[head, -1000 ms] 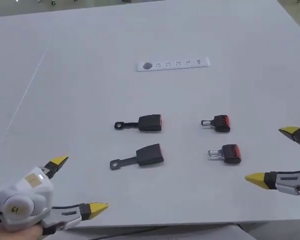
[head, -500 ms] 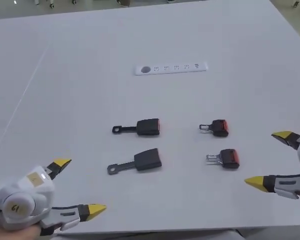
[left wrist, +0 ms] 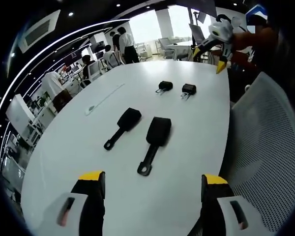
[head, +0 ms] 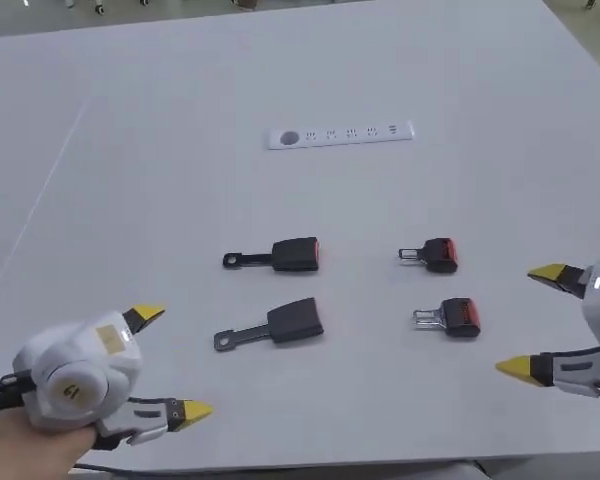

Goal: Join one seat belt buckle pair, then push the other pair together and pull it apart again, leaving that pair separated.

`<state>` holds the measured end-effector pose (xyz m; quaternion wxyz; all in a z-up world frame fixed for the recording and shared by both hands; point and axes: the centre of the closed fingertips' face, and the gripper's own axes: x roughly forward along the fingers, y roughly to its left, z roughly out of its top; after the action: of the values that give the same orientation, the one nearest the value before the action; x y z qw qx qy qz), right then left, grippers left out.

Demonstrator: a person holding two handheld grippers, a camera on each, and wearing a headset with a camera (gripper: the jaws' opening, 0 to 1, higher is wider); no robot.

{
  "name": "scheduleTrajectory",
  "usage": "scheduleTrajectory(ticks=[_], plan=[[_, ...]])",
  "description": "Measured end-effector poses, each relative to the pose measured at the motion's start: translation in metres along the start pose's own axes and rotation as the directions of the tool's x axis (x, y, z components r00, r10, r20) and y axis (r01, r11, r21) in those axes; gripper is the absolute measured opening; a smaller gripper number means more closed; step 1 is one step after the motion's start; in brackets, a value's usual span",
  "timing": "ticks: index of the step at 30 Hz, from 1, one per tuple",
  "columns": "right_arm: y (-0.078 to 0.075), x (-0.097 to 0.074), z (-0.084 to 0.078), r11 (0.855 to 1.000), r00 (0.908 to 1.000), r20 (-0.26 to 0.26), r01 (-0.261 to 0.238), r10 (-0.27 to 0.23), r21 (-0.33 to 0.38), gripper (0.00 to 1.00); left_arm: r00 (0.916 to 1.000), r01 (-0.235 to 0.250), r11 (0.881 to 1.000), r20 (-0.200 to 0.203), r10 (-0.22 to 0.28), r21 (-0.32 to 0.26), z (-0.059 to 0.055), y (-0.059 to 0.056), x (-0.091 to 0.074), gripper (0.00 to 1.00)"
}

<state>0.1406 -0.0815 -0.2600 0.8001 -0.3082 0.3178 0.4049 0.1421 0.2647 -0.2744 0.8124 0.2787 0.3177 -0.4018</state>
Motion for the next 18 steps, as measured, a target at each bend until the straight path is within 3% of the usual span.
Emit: scheduleTrajectory(ticks=[8,9,10,18], plan=[[-0.002,0.010,0.004,0.997,0.9985,-0.021,-0.053,0.052,-0.055,0.69,0.9973,0.064,0.996,-0.040,-0.062,0.063,0.004,0.001,0.016,0.84],[-0.004,0.012,0.003,0.997,0.9983,-0.024,-0.054,0.052,-0.060,0.69,0.9934,0.098,0.992,-0.068,-0.093,0.076,0.002,-0.002,0.019,0.84],[-0.006,0.015,0.002,0.996,0.9977,-0.027,-0.063,0.062,-0.060,0.67,0.9923,0.102,0.991,-0.079,-0.096,0.081,0.002,-0.001,0.022,0.83],[-0.008,0.024,0.001,0.990,0.9939,-0.048,-0.104,0.100,-0.092,0.65,0.9878,0.134,0.984,-0.095,-0.124,0.114,0.014,0.001,0.045,0.81]])
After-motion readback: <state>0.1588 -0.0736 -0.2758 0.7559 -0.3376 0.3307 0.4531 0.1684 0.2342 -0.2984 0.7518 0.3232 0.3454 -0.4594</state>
